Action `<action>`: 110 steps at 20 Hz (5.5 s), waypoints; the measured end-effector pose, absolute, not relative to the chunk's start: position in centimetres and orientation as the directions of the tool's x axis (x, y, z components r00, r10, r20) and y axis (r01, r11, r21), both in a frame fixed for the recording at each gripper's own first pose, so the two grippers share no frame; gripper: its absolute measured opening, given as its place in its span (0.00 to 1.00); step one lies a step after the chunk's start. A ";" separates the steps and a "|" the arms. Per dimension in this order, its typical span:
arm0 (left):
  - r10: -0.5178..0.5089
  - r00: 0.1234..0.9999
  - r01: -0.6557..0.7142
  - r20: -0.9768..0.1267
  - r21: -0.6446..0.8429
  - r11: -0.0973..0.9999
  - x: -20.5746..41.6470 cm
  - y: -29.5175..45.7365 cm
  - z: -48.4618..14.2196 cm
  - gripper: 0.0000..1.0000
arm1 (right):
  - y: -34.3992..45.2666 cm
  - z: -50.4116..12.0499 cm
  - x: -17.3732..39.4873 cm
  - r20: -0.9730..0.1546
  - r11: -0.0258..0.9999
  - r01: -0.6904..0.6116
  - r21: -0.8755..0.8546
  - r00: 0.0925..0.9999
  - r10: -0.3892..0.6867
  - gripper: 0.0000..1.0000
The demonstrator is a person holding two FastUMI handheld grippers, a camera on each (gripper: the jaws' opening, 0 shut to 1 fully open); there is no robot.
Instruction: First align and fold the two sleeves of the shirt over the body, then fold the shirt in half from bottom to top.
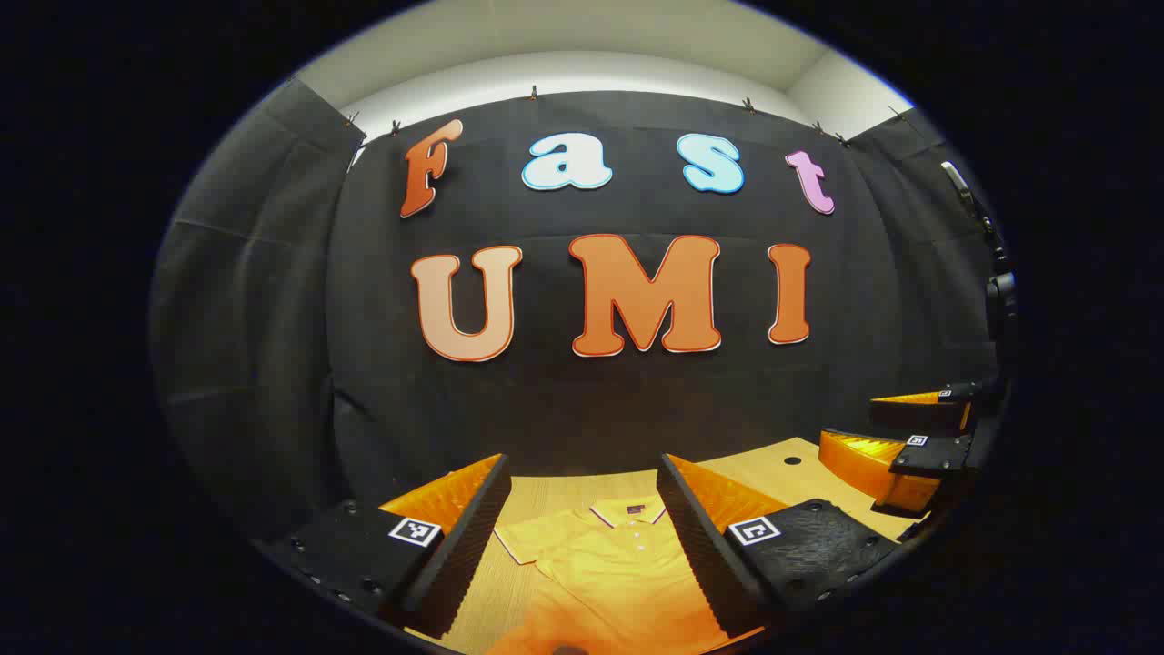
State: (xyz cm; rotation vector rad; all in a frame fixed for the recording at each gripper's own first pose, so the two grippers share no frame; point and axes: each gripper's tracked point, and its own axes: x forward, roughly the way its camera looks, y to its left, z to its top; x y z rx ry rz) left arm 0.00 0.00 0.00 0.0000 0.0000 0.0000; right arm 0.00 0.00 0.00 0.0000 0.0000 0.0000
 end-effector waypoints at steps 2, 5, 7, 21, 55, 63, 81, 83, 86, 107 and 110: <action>0.005 1.000 -0.005 0.011 0.003 1.000 0.0 -0.1 0.4 0.99 | -0.1 0.2 0.1 0.004 1.000 -0.004 0.008 1.000 0.004 0.97; 0.005 1.000 -0.005 0.024 0.002 1.000 -0.3 -0.2 0.8 0.99 | -0.5 0.4 0.2 0.011 1.000 0.005 0.001 1.000 -0.005 0.97; 0.003 1.000 -0.003 0.024 0.000 1.000 -0.4 -0.3 0.7 1.00 | -0.7 0.4 0.2 0.014 1.000 0.011 0.001 1.000 -0.011 0.96; -0.029 0.998 0.029 0.051 -0.004 1.000 -1.5 3.4 0.2 0.99 | -0.7 0.2 -0.1 0.007 0.993 0.117 -0.027 0.993 -0.117 0.97; 0.327 0.936 -0.318 -0.132 0.081 0.944 1.3 6.5 -5.6 0.99 | -12.3 -23.5 19.4 -0.666 0.990 0.138 0.013 0.740 -0.095 0.89; 0.358 0.906 -0.341 -0.227 0.113 0.933 0.8 5.8 -8.3 0.99 | -13.3 -29.0 21.8 -0.810 0.985 0.160 0.071 0.585 -0.037 0.77; 0.374 0.873 -0.350 -0.314 0.133 0.927 1.2 5.7 -10.5 0.99 | -13.9 -34.5 25.6 -0.941 0.983 0.180 0.042 0.337 -0.022 0.52; 0.374 0.873 -0.351 -0.312 0.130 0.927 1.2 5.6 -10.6 0.99 | -13.5 -34.0 25.8 -0.938 0.976 0.199 0.087 0.346 0.013 0.25; 0.376 0.875 -0.351 -0.304 0.135 0.926 1.0 5.7 -10.4 0.99 | -12.6 -33.2 26.2 -0.922 0.961 0.208 0.182 0.376 0.093 0.07; 0.429 0.814 -0.427 -0.391 0.097 0.899 0.1 6.8 -13.8 0.99 | -0.1 -25.2 28.7 -0.778 0.870 -0.010 0.494 0.441 0.447 0.19; 0.403 0.817 -0.423 -0.412 0.047 0.905 1.0 7.0 -13.9 0.99 | 0.3 -24.4 28.6 -0.756 0.853 -0.027 0.521 0.450 0.476 0.37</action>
